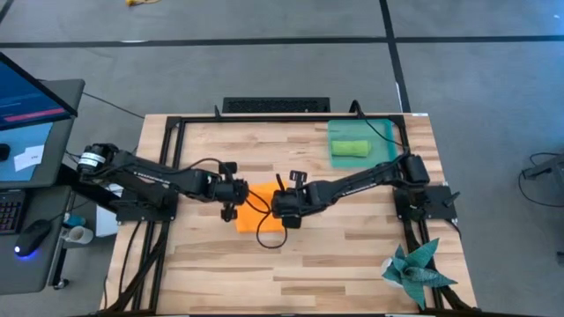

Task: Roll microfiber towels into tight, uniform cylinder then place into a basket
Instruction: Fold the orange microfiber towel

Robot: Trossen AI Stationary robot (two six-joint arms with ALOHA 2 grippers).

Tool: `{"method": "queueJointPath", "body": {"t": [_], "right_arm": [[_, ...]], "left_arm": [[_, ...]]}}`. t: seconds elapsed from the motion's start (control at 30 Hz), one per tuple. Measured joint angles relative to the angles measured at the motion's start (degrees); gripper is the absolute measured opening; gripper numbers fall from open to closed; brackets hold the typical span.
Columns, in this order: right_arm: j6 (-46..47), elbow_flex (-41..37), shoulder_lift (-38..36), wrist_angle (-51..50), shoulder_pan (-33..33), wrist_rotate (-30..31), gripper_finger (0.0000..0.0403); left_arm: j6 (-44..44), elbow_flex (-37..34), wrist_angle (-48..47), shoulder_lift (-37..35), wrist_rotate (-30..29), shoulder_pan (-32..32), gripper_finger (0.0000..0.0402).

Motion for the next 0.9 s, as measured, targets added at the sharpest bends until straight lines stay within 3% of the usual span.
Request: {"method": "queueJointPath", "body": {"t": [0.3, 0.53, 0.9], "right_arm": [[2.62, -2.07, 0.0, 4.67, 1.93, -4.44, 0.0004], [6.95, -2.16, 0.0, 5.31, 3.81, -6.88, 0.0005], [9.55, -2.21, 0.0, 5.46, 5.31, -8.9, 0.0004]], "left_arm": [[-11.51, -0.09, -0.88, 0.0, 11.72, -3.1, 0.0002], [-19.71, -0.09, -0.5, 0.0, 13.65, -5.59, 0.0002], [-23.3, -0.2, 2.48, 0.0, 16.61, -11.38, 0.0002]]}}
